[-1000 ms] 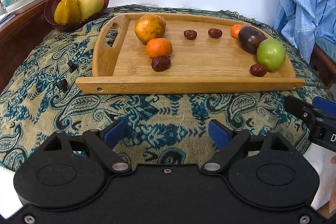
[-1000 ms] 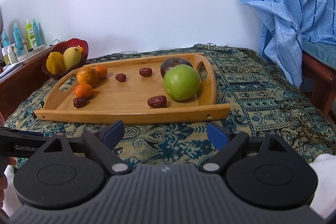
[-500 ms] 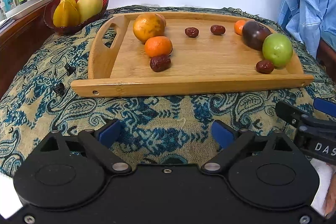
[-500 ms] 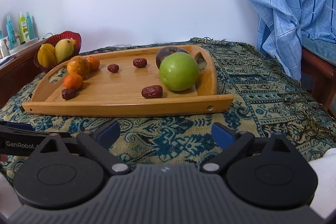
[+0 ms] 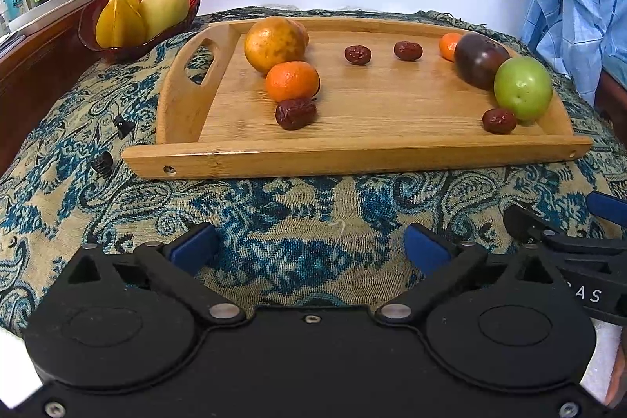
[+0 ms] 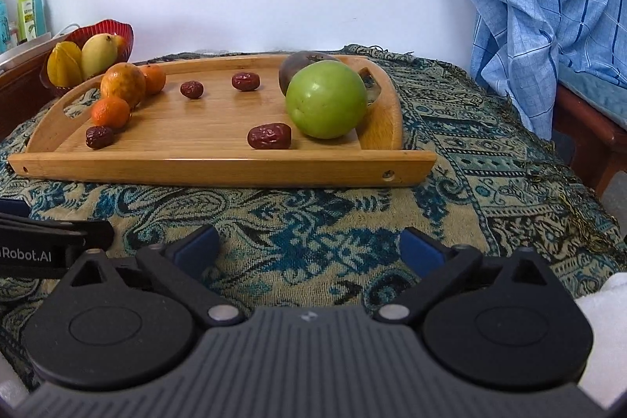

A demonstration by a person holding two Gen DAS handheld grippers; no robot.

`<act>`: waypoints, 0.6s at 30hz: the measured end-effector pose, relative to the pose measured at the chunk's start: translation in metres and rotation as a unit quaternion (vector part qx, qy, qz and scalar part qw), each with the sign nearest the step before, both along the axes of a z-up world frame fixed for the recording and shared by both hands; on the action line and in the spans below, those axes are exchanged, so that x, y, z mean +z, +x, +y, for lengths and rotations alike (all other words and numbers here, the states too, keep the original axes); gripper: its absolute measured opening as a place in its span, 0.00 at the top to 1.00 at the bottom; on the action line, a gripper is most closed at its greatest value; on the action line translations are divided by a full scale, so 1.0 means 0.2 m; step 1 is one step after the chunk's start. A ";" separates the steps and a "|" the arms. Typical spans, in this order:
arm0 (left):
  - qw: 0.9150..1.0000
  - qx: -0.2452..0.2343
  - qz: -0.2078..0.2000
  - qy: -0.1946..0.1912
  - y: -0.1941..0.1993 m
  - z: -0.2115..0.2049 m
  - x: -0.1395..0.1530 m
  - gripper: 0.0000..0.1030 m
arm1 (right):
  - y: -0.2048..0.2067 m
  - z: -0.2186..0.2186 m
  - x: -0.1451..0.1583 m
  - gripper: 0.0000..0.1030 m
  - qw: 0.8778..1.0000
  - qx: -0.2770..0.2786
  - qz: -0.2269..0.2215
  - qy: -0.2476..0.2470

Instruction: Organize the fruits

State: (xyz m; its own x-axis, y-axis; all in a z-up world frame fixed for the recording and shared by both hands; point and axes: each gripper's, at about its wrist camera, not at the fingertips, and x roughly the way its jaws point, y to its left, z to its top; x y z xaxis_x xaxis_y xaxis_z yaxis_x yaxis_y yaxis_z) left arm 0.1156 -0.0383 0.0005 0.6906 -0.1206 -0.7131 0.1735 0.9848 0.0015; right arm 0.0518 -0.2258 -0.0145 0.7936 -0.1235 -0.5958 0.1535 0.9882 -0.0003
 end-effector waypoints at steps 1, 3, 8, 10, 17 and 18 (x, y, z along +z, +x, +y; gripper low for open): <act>1.000 0.000 0.000 -0.001 0.00 0.00 0.00 0.00 | 0.00 0.00 0.00 0.00 1.000 0.000 0.000 0.001; 1.000 0.002 0.001 -0.003 0.01 0.00 0.00 0.00 | 0.00 0.00 0.00 0.00 1.000 -0.001 -0.001 -0.001; 1.000 0.004 0.000 -0.006 0.01 0.01 0.00 0.00 | 0.01 0.00 -0.01 0.00 1.000 -0.001 -0.002 -0.001; 1.000 0.005 0.002 -0.006 0.01 0.01 0.00 0.00 | 0.01 0.00 -0.01 0.00 1.000 0.000 -0.002 -0.001; 1.000 0.004 -0.004 -0.004 0.01 0.01 -0.01 0.00 | 0.03 0.00 -0.02 0.00 1.000 0.005 -0.001 0.006; 1.000 0.004 -0.003 -0.004 0.01 0.01 -0.01 0.00 | 0.03 0.00 -0.02 0.00 1.000 0.005 -0.001 0.006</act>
